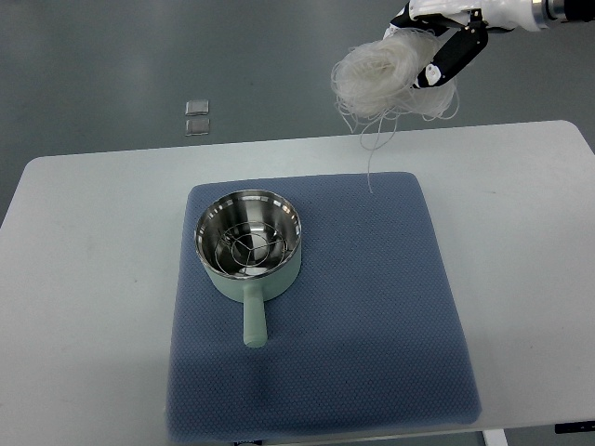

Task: Put vermicelli into pot with right hand
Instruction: 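Lift the grasped vermicelli up off the mat with the right hand, then carry the vermicelli over the steel pot and lower it inside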

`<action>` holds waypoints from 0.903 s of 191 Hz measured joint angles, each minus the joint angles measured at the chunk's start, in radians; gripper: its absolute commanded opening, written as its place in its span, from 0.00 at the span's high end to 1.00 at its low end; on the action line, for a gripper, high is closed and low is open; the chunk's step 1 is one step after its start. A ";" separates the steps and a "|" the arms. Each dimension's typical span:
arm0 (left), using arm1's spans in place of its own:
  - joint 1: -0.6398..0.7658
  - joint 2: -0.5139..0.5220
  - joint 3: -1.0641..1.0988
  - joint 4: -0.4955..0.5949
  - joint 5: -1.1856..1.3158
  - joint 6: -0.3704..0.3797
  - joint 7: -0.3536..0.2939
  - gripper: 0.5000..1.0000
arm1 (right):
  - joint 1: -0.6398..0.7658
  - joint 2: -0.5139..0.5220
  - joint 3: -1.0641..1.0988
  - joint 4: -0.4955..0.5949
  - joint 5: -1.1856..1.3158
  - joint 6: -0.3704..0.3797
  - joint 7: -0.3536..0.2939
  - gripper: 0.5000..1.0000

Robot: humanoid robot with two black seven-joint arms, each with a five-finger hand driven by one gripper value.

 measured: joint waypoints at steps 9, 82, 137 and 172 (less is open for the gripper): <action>0.000 0.000 0.000 0.000 0.000 0.000 0.000 0.00 | 0.003 0.022 0.000 -0.001 0.003 -0.008 -0.001 1.00; 0.000 0.000 0.001 0.000 0.002 0.000 0.000 0.00 | 0.029 0.316 -0.044 -0.106 0.058 -0.052 -0.007 1.00; 0.000 0.000 -0.001 0.000 0.002 0.000 0.000 0.00 | -0.036 0.483 -0.055 -0.181 0.057 -0.082 -0.006 1.00; 0.000 0.000 -0.002 0.002 0.002 0.000 0.000 0.00 | -0.089 0.551 -0.052 -0.213 0.052 -0.094 -0.004 1.00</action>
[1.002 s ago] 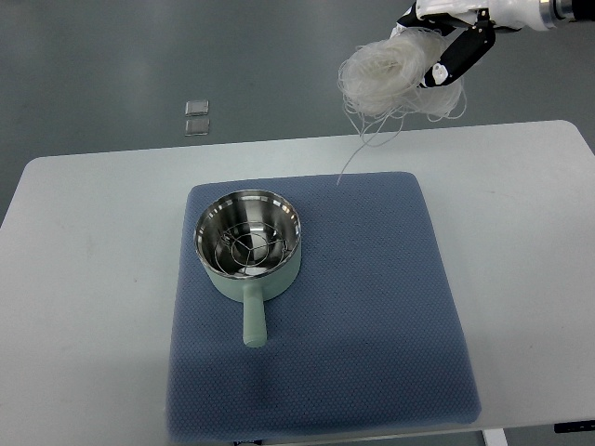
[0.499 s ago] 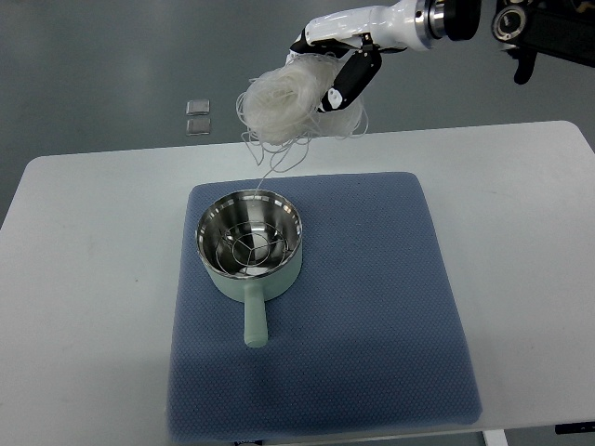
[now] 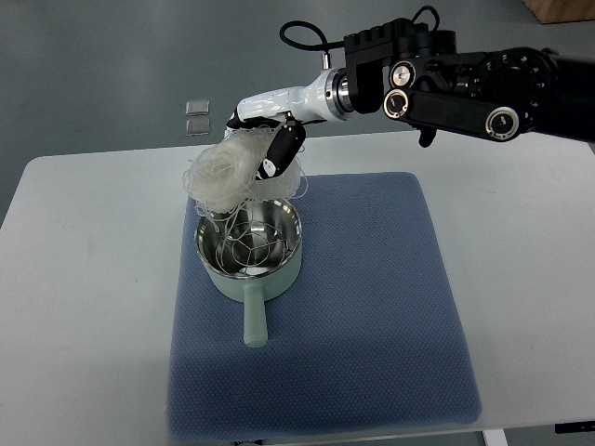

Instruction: Put vermicelli into pot with right hand

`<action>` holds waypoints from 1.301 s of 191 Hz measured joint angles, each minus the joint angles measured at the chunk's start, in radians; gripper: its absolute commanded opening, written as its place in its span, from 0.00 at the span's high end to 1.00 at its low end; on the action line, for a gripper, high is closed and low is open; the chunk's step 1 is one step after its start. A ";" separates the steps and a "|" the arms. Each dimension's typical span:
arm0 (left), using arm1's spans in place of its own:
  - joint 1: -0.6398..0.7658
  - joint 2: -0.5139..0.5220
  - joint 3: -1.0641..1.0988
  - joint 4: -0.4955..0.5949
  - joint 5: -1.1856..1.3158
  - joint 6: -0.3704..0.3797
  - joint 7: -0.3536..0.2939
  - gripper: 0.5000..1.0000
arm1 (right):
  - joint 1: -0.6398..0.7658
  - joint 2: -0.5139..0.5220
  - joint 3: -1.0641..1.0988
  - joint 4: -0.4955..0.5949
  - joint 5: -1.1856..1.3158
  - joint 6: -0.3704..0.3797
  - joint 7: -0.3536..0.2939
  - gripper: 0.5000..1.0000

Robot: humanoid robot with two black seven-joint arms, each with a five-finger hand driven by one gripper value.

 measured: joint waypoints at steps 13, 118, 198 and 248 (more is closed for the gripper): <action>0.000 0.000 0.000 0.000 0.000 0.000 0.000 0.00 | -0.019 0.022 0.001 -0.012 -0.004 -0.002 0.000 1.00; 0.000 0.000 -0.003 0.002 -0.001 0.000 0.000 0.00 | -0.109 0.110 0.003 -0.093 -0.018 -0.013 0.003 1.00; 0.000 0.000 -0.003 0.004 -0.001 0.000 0.000 0.00 | -0.130 0.099 0.002 -0.107 -0.033 0.000 0.006 0.17; 0.000 0.000 -0.003 0.005 -0.001 0.000 0.000 0.00 | -0.106 0.038 0.078 -0.107 -0.015 0.004 0.008 0.17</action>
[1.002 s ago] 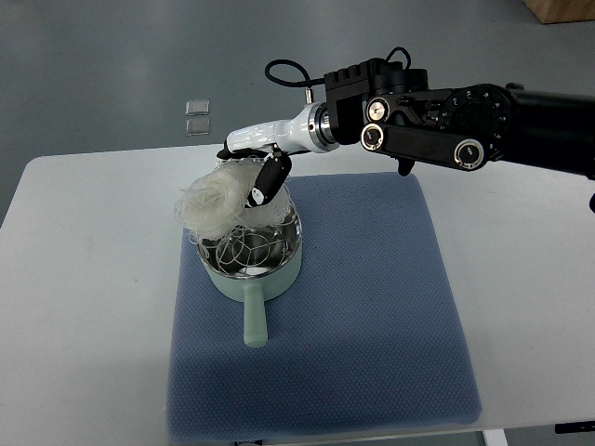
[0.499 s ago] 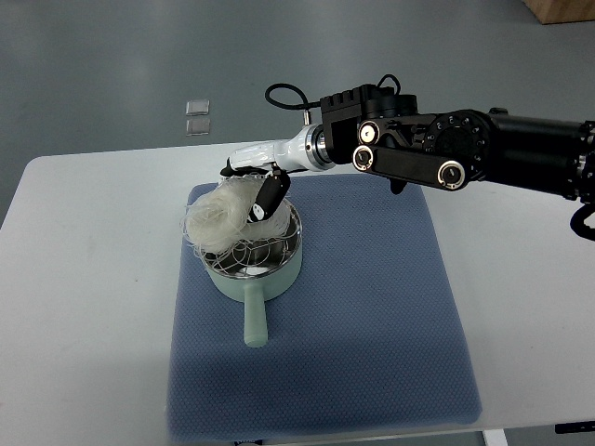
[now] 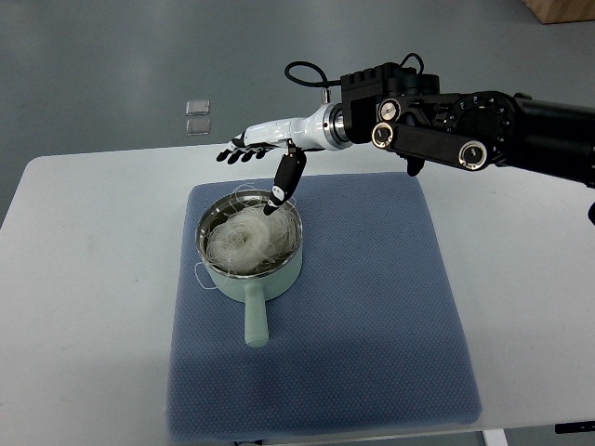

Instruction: Put vermicelli into pot with right hand

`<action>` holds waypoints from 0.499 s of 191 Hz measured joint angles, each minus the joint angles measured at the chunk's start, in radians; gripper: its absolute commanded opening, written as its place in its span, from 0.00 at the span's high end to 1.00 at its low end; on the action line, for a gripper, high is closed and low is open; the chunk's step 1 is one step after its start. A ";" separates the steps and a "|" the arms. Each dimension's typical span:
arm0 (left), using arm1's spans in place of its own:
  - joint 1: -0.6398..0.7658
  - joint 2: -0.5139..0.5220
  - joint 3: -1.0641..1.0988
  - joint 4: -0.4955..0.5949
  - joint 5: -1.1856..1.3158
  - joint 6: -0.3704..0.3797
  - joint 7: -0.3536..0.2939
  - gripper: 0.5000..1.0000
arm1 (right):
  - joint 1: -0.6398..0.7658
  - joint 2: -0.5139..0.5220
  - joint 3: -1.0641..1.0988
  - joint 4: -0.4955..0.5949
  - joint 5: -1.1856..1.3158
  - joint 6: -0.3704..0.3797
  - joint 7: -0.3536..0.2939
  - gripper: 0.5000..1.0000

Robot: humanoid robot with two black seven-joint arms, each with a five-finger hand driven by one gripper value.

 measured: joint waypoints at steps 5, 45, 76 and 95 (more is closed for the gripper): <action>0.000 0.000 0.000 0.000 0.000 0.000 0.000 0.00 | 0.000 -0.008 0.025 0.000 0.001 0.000 0.001 0.17; 0.000 0.000 0.000 -0.002 0.000 0.000 0.000 0.00 | -0.106 -0.083 0.288 -0.002 0.025 -0.009 0.017 0.17; 0.000 0.000 0.001 -0.004 0.000 0.000 0.000 0.00 | -0.295 -0.114 0.578 -0.006 0.146 -0.017 0.034 0.17; 0.000 0.000 0.001 -0.004 0.000 0.000 0.000 0.00 | -0.419 -0.107 0.769 -0.014 0.237 -0.020 0.051 0.17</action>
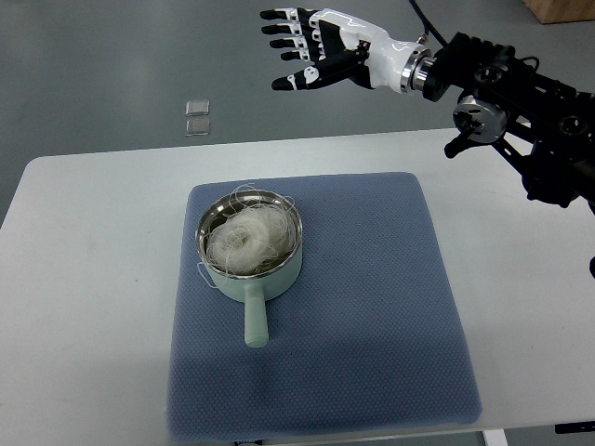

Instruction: Put vermicelli into pot with right hand

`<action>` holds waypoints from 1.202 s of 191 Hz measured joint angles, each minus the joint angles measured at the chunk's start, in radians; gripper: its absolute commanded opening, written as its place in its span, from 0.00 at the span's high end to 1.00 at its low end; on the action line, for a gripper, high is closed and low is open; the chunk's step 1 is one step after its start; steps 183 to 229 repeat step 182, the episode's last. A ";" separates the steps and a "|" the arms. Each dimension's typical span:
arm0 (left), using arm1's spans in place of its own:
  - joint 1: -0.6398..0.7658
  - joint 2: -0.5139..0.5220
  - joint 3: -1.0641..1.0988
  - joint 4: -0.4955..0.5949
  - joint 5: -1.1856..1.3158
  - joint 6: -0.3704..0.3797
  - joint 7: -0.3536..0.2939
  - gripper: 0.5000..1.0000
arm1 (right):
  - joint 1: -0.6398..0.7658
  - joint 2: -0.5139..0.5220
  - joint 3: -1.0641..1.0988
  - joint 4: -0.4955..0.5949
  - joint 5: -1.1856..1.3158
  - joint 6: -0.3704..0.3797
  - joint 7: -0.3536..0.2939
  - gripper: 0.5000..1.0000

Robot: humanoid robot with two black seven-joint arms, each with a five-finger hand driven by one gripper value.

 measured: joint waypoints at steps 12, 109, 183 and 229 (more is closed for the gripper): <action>0.000 0.000 0.001 0.000 0.000 0.000 0.000 0.00 | -0.065 0.007 0.094 -0.002 0.050 -0.009 0.011 0.17; 0.000 0.000 0.003 -0.003 0.001 0.000 0.000 0.00 | -0.371 0.122 0.353 -0.101 0.394 -0.109 0.216 0.14; 0.000 0.000 0.002 -0.004 0.001 0.000 0.001 0.00 | -0.428 0.123 0.354 -0.104 0.445 -0.099 0.241 0.14; 0.000 0.000 0.002 -0.004 0.001 0.000 0.001 0.00 | -0.428 0.123 0.354 -0.104 0.445 -0.099 0.241 0.14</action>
